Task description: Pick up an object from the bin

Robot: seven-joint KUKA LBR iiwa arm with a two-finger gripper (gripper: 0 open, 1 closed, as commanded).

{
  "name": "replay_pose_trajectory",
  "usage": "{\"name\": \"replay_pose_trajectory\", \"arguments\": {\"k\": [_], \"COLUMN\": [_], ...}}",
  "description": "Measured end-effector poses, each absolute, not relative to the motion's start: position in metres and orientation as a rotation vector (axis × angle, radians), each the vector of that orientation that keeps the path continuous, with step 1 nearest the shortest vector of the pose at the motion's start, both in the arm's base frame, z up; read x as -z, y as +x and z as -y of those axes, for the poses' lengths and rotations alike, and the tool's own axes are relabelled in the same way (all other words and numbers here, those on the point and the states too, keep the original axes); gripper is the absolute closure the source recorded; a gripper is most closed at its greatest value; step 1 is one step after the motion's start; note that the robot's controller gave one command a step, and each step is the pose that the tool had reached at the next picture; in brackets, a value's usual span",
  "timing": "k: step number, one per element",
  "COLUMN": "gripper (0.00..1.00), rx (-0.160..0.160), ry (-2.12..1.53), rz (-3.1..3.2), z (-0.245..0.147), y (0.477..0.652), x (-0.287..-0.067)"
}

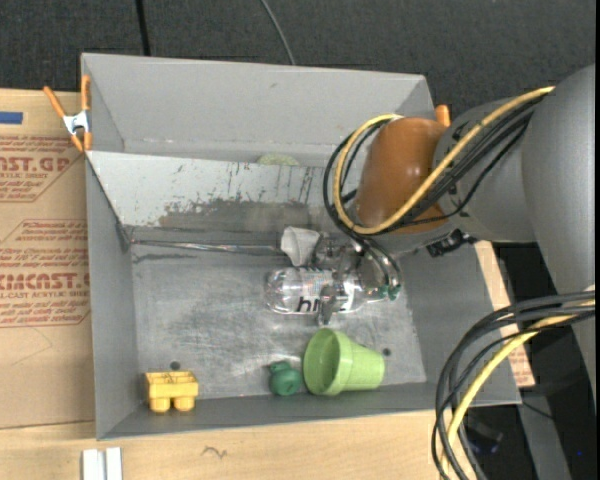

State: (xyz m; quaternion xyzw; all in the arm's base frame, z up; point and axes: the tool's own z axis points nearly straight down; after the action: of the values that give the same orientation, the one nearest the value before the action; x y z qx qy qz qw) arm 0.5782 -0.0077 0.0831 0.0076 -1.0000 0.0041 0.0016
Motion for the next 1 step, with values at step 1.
{"name": "replay_pose_trajectory", "arguments": {"k": [1], "gripper": [1.00], "rx": [0.002], "ry": [-0.149], "rz": [3.132], "z": [-0.0025], "y": [0.5794], "x": [-0.1294]}}
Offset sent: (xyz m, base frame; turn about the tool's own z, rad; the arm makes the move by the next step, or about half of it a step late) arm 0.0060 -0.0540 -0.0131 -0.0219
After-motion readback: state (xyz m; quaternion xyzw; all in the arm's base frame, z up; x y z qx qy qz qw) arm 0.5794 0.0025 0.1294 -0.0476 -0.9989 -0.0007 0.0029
